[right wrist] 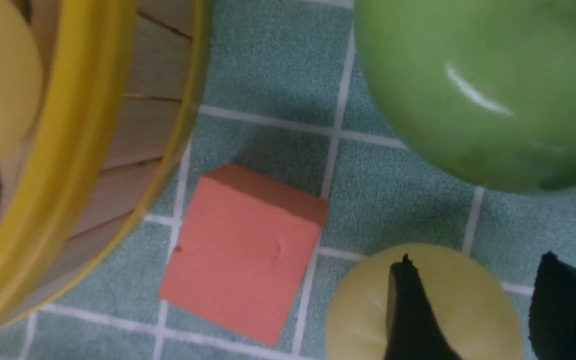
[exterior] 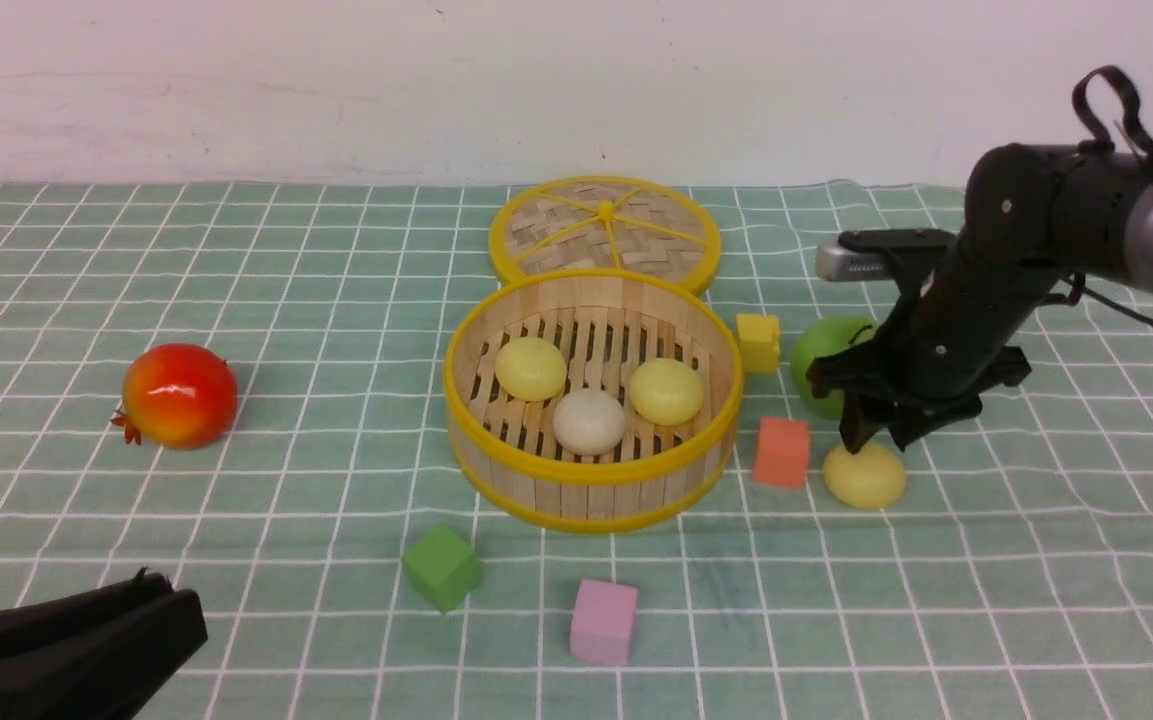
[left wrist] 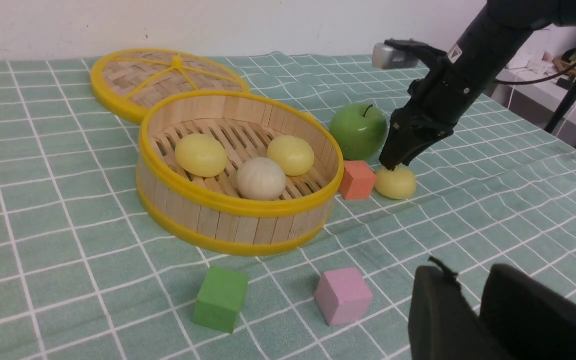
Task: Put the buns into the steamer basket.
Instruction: Use the right arm to grab a steamed stuffed bun
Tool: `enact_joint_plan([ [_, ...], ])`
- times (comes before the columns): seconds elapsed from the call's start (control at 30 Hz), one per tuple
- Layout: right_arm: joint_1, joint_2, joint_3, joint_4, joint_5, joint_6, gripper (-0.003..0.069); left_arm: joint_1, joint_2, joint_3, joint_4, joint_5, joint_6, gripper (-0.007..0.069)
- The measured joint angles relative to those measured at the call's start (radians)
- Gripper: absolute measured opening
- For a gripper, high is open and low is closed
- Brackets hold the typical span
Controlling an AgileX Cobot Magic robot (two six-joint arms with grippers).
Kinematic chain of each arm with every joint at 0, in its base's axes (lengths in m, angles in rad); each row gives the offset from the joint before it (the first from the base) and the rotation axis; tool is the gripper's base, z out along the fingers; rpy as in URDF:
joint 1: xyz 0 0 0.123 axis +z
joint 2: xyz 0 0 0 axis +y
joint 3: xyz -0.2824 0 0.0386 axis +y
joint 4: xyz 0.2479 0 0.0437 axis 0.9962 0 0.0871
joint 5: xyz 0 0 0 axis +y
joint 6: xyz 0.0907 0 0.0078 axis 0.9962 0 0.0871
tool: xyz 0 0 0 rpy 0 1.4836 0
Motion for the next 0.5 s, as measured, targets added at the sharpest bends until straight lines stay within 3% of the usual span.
enact_joint_plan([
  [0.23, 0.0, 0.011, 0.0, -0.002, -0.023, -0.003, 0.0326, 0.0, 0.0, 0.0, 0.0, 0.0, 0.0, 0.0134],
  [0.33, 0.0, 0.011, 0.0, -0.002, -0.02, -0.016, 0.0288, 0.0, 0.0, 0.0, 0.0, 0.0, 0.0, 0.0137],
  [0.5, 0.0, 0.011, 0.0, -0.002, -0.008, -0.04, 0.0144, 0.0, 0.0, 0.0, 0.0, 0.0, 0.0, 0.0144],
])
